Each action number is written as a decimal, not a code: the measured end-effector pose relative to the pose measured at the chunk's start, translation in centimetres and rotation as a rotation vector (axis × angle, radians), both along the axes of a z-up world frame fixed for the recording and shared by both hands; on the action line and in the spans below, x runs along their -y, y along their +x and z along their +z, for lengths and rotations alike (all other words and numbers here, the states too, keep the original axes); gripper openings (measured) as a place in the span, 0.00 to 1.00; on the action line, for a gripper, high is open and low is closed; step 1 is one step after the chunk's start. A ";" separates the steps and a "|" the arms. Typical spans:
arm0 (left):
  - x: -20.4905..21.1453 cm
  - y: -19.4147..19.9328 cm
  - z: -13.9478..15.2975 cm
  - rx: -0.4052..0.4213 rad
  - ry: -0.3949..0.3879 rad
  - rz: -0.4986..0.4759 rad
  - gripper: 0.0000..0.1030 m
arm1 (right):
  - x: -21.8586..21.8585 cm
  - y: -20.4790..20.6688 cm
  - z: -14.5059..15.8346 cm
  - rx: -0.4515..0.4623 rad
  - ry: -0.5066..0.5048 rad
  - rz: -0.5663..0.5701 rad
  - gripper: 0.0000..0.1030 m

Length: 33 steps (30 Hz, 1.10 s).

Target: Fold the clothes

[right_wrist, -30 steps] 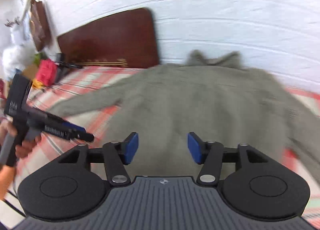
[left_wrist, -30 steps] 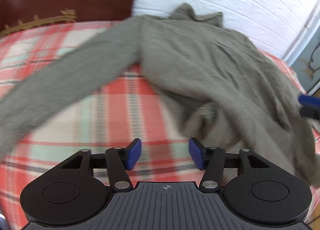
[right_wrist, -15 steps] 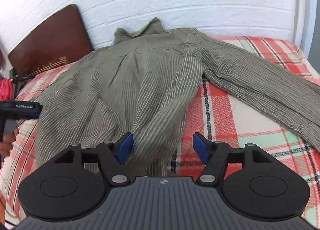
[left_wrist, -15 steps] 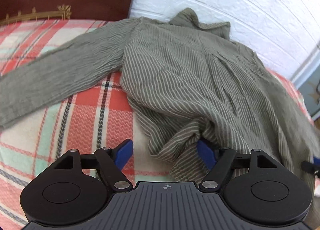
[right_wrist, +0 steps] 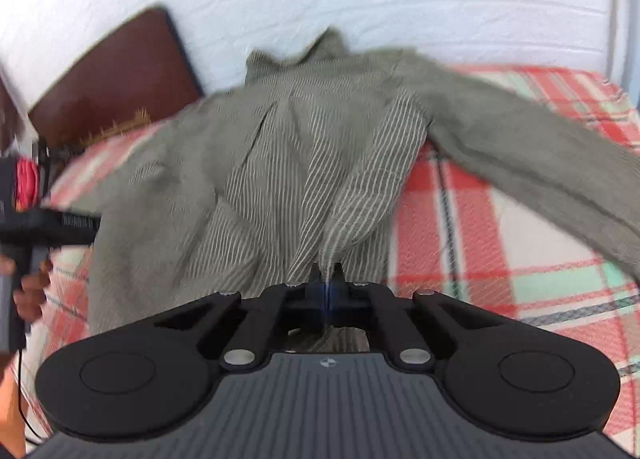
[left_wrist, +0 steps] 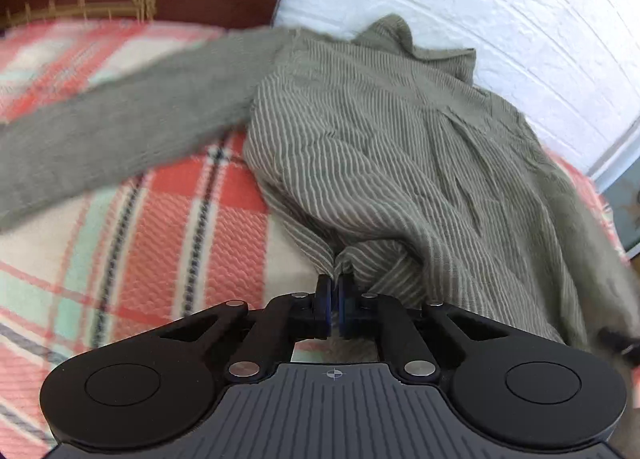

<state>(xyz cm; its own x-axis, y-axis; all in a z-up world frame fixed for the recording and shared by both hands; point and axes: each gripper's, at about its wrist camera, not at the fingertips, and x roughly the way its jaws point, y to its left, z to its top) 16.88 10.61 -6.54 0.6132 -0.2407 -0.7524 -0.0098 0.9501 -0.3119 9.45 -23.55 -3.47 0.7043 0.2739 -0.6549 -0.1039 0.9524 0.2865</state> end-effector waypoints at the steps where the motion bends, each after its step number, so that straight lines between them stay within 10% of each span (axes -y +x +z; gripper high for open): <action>1: 0.1 -0.4 0.4 0.013 0.019 0.001 0.00 | 0.8 -0.3 0.6 0.024 0.016 -0.021 0.02; 9: -3.3 -5.8 6.0 0.185 0.128 0.124 0.00 | 8.3 -0.7 1.3 0.059 0.083 -0.260 0.02; 15: -5.4 -6.9 2.5 0.035 0.176 0.159 0.00 | 10.0 0.9 -5.0 -0.099 0.115 -0.342 0.06; 19: -4.1 -8.5 2.5 0.061 0.161 0.093 0.29 | 9.5 -1.2 -3.1 -0.022 0.103 -0.402 0.49; 22: -2.6 -8.4 3.1 0.100 0.154 0.042 0.66 | 8.5 -3.4 -0.7 0.062 0.045 -0.360 0.51; 27: -0.1 -6.5 2.5 0.107 0.120 -0.002 0.74 | 7.1 -5.3 1.5 0.123 0.023 -0.280 0.61; 32: 1.5 -5.2 0.8 0.051 0.049 -0.018 0.70 | 6.4 -6.1 1.3 0.108 0.022 -0.267 0.63; 33: 1.4 -5.2 0.6 0.036 0.022 -0.024 0.37 | 6.3 -6.1 1.1 0.100 0.027 -0.265 0.63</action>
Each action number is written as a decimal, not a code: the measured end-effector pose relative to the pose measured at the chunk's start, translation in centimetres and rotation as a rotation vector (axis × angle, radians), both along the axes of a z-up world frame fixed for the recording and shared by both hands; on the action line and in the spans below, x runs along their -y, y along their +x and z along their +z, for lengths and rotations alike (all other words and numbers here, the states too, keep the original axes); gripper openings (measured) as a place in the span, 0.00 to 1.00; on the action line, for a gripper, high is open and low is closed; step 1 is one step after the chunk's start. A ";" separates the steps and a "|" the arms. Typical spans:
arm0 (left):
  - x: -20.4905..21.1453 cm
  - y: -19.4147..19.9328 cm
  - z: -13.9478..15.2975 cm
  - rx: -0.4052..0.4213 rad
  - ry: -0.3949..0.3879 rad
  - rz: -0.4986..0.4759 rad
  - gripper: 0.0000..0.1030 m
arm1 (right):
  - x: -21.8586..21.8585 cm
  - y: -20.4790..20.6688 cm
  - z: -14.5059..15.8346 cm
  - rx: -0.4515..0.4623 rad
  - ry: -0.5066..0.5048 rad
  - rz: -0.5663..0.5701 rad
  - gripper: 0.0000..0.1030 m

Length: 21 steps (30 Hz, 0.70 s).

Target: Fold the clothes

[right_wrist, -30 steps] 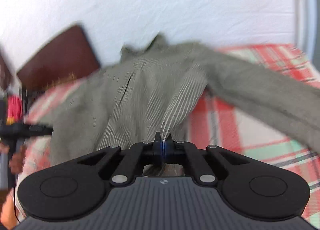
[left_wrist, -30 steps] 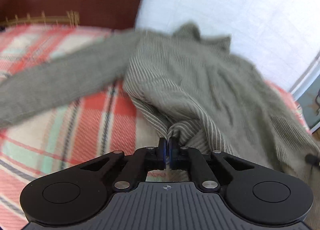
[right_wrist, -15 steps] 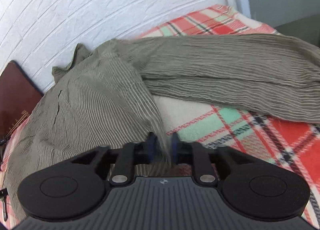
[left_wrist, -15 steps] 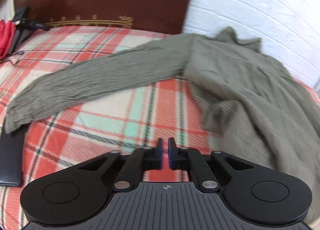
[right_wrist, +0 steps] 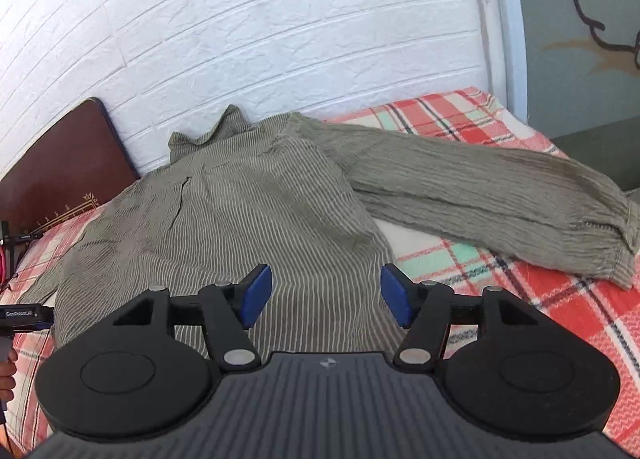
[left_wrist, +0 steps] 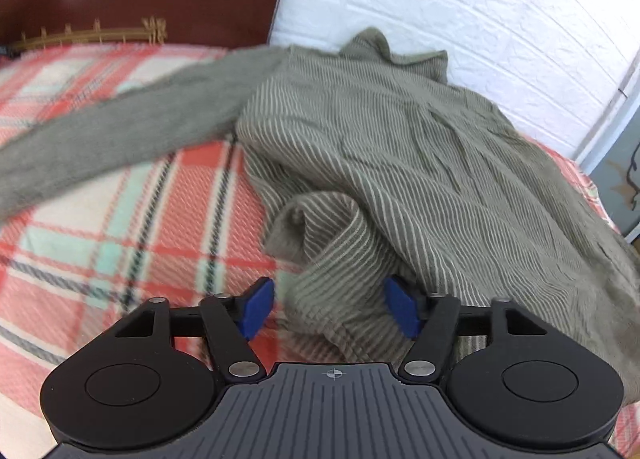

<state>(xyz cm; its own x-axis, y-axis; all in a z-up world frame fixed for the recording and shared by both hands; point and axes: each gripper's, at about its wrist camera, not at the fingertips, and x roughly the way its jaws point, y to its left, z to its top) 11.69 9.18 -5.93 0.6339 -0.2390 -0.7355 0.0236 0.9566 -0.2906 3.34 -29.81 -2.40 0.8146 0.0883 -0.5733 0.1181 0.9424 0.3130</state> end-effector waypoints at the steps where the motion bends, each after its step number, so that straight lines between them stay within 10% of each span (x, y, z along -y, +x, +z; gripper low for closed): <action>1: -0.1 0.0 -0.2 -0.016 -0.027 -0.006 0.03 | -0.1 0.0 -0.2 -0.007 0.006 0.002 0.64; 6: -3.4 -4.0 4.2 0.131 -0.190 0.087 0.03 | -0.5 -0.4 -0.3 -0.001 0.025 -0.001 0.66; 10: -5.6 -8.8 8.5 0.282 -0.154 0.166 0.03 | -0.7 -0.3 -0.3 0.009 0.045 0.020 0.66; 21: -7.6 -13.2 -0.2 -0.078 -0.062 0.300 0.11 | -1.2 0.0 -1.1 -0.020 0.056 0.059 0.69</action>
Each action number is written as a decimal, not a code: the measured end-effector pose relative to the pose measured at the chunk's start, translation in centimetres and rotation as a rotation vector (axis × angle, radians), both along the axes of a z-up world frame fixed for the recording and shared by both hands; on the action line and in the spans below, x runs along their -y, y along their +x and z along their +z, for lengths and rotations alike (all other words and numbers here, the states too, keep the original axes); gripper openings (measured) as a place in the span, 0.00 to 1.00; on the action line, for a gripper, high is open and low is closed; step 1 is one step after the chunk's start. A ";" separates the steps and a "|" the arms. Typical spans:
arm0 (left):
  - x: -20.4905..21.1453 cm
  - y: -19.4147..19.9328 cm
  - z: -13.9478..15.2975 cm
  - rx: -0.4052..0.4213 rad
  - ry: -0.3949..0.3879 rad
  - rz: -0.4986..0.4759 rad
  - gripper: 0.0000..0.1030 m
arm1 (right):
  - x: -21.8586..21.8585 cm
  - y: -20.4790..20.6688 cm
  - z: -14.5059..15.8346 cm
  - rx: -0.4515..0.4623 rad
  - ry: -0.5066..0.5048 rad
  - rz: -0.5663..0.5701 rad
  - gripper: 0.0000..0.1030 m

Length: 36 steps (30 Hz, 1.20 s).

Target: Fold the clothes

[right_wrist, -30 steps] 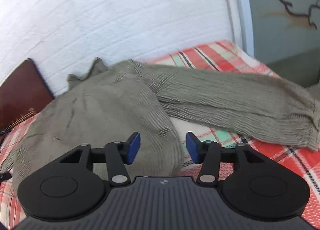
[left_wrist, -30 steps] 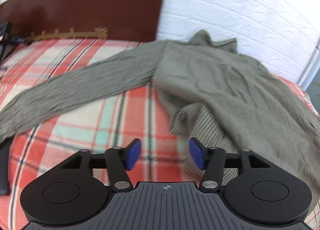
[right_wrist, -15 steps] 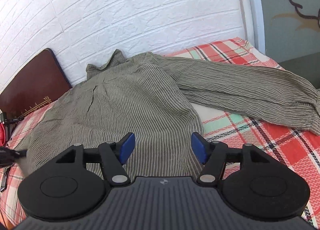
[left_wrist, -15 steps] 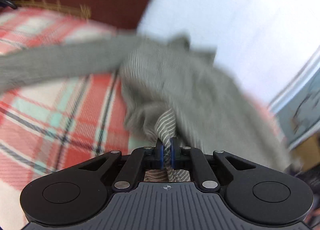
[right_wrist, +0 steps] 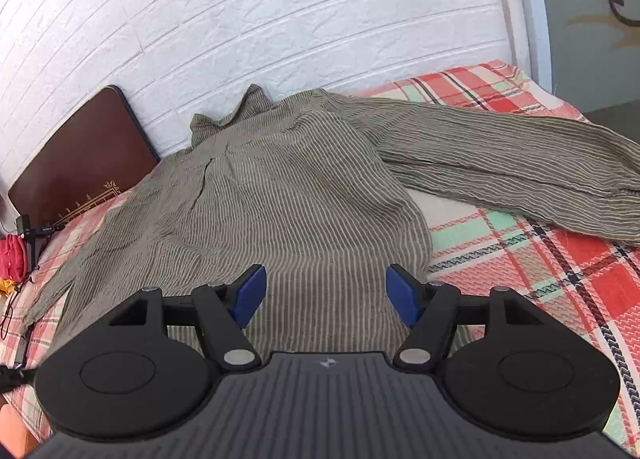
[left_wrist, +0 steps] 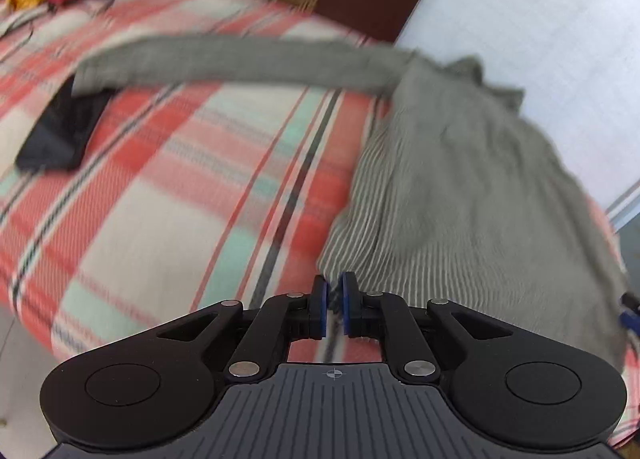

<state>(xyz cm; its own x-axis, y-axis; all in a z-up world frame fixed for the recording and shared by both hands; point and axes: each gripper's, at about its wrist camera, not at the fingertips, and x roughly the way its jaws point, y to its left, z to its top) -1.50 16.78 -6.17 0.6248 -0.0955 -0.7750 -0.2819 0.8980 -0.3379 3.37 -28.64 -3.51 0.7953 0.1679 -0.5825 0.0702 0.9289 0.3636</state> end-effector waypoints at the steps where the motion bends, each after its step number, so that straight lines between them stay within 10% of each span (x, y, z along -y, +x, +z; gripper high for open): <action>1: -0.3 -0.3 -0.6 -0.022 0.002 0.001 0.33 | 0.1 0.0 0.0 -0.002 0.000 -0.003 0.69; 10: -0.8 3.3 5.2 0.191 0.130 0.037 0.79 | 1.0 0.2 -0.3 -0.012 0.036 -0.035 0.70; 27: -0.8 17.1 1.0 0.075 0.157 -0.072 0.72 | 6.8 6.5 -0.1 -0.025 0.251 -0.128 0.69; 36: -2.7 21.9 3.7 0.112 0.326 -0.037 0.78 | 6.4 19.6 1.7 -0.022 -0.053 0.058 0.68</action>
